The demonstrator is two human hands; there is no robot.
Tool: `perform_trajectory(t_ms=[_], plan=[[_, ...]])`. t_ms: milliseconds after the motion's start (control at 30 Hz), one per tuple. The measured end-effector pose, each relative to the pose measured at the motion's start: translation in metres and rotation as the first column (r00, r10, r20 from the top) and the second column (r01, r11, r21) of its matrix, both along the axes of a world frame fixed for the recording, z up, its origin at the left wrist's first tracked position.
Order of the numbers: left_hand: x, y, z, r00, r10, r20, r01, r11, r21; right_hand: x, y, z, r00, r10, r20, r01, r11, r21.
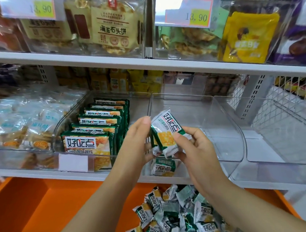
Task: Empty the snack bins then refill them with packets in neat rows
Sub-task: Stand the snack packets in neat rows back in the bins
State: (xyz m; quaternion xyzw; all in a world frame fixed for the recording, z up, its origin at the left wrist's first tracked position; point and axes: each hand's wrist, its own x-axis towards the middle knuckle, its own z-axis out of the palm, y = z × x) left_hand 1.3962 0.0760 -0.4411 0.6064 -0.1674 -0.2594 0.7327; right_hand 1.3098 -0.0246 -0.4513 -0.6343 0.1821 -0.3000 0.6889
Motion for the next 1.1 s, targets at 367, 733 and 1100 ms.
perform_trajectory(t_ms=[367,733,1100], plan=[[0.010,0.008,-0.007,0.956,-0.063,0.288,0.050,0.997,0.051,0.007,-0.039,0.027,0.917,0.323,-0.233,-0.360,0.923,-0.136],[0.027,0.012,-0.021,0.880,-0.028,0.473,-0.156,0.926,0.345,0.073,-0.126,-0.010,0.850,-0.046,-0.525,-0.362,0.673,-0.645],[0.032,0.008,-0.029,0.856,-0.090,0.508,-0.140,0.907,0.396,0.116,-0.138,-0.051,0.723,0.025,-0.690,-0.599,0.520,-0.609]])
